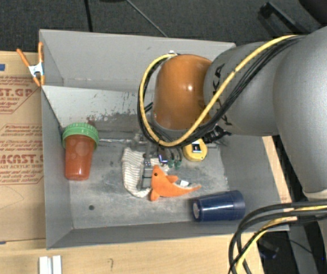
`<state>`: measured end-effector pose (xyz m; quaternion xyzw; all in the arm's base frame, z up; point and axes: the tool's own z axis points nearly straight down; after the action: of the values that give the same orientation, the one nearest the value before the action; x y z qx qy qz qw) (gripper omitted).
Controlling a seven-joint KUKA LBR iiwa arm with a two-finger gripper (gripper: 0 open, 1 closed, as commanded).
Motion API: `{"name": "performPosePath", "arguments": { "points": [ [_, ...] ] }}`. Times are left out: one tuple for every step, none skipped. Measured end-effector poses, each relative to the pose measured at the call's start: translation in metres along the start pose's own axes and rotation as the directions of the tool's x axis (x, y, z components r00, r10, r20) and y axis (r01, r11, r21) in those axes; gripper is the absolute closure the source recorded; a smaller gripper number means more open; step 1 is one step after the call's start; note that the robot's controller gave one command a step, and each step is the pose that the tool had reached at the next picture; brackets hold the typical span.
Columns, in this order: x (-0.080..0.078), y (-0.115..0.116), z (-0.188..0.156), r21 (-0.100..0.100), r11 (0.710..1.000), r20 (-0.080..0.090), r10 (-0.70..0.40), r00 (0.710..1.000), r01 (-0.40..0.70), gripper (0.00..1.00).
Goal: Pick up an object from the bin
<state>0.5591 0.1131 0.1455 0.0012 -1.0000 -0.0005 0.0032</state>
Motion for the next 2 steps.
{"name": "performPosePath", "arguments": {
  "points": [
    [-0.002,0.000,-0.005,-0.001,1.000,0.007,0.001,1.000,-0.001,0.00],
    [0.005,-0.014,0.038,-0.001,1.000,0.016,-0.021,1.000,0.021,0.00]
  ]
}}
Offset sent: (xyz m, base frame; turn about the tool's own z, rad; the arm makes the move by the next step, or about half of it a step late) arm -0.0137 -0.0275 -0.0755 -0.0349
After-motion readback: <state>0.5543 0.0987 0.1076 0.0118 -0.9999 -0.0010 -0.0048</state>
